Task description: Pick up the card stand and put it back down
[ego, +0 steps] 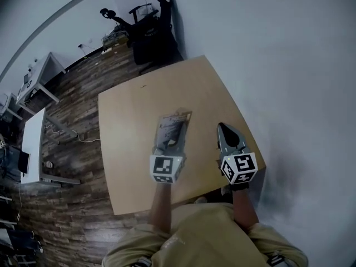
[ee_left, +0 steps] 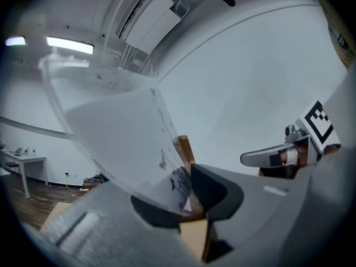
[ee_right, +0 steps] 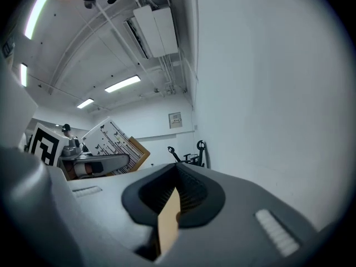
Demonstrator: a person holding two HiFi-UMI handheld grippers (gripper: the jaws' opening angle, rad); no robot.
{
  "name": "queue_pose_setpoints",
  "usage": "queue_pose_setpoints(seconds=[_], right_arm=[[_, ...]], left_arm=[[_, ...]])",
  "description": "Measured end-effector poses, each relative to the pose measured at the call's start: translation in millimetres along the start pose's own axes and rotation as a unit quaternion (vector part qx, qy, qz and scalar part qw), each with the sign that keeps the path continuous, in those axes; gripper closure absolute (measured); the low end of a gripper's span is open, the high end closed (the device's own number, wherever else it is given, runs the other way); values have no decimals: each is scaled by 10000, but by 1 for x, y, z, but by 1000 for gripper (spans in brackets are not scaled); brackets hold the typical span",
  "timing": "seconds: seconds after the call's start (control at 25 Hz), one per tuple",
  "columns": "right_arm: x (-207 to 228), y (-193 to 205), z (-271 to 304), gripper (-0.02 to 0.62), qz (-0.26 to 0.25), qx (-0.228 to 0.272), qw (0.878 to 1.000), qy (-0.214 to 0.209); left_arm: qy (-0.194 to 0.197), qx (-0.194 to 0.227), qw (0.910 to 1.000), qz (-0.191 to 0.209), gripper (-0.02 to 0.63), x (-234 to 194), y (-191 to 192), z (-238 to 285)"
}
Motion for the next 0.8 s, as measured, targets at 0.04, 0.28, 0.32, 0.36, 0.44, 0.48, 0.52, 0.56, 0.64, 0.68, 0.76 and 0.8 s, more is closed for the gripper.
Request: queue_pose_setpoints(seconds=[0.04, 0.28, 0.32, 0.36, 0.44, 0.48, 0.52, 0.56, 0.64, 0.68, 0.76, 0.8], right_arm=[[0, -2, 5, 591, 3, 1, 10000, -82], [8, -6, 36, 591, -11, -68, 9980, -623], [10, -7, 40, 591, -15, -82, 9973, -727], [11, -8, 44, 592, -19, -93, 9965, -827], [14, -9, 52, 591, -31, -108, 9947, -1018], [16, -8, 57, 591, -40, -112, 9937, -1114], [16, -6, 61, 591, -51, -114, 9926, -1212], [16, -5, 64, 591, -62, -113, 9913, -1310], [15, -7, 67, 591, -77, -99, 9887, -1497], [15, -8, 69, 591, -83, -88, 9873, -1583], [15, -10, 70, 591, -89, -73, 9846, -1742], [15, -11, 71, 591, -88, -69, 9833, -1815]], left_arm=[[-156, 21, 9999, -15, 538, -1, 0, -1], [-875, -46, 9961, -124, 538, -1, 1, 0], [-948, -33, 9954, -137, 538, 0, 0, 1], [-1022, 3, 9946, -155, 538, 2, -1, 1], [-1165, 102, 9930, -191, 538, 6, 0, 4], [-1237, 128, 9920, -199, 538, 8, 2, 5], [-1318, 130, 9910, -193, 538, 10, 4, 6], [-1407, 120, 9898, -182, 538, 12, 6, 6], [-1580, 94, 9872, -181, 538, 17, 5, 4], [-1660, 86, 9859, -183, 539, 19, 4, 3], [-1815, 76, 9832, -174, 538, 24, 2, 1], [-1886, 74, 9819, -170, 538, 26, 1, 0]])
Point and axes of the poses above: the fingertips, and each gripper's own axes: z forward along the fingers, x to its right, y out of its underside, the point moved 9 cm from there along -z, backward along the fingers, and after that the axes turned 13 degrees about y, right-handed, at the moved point
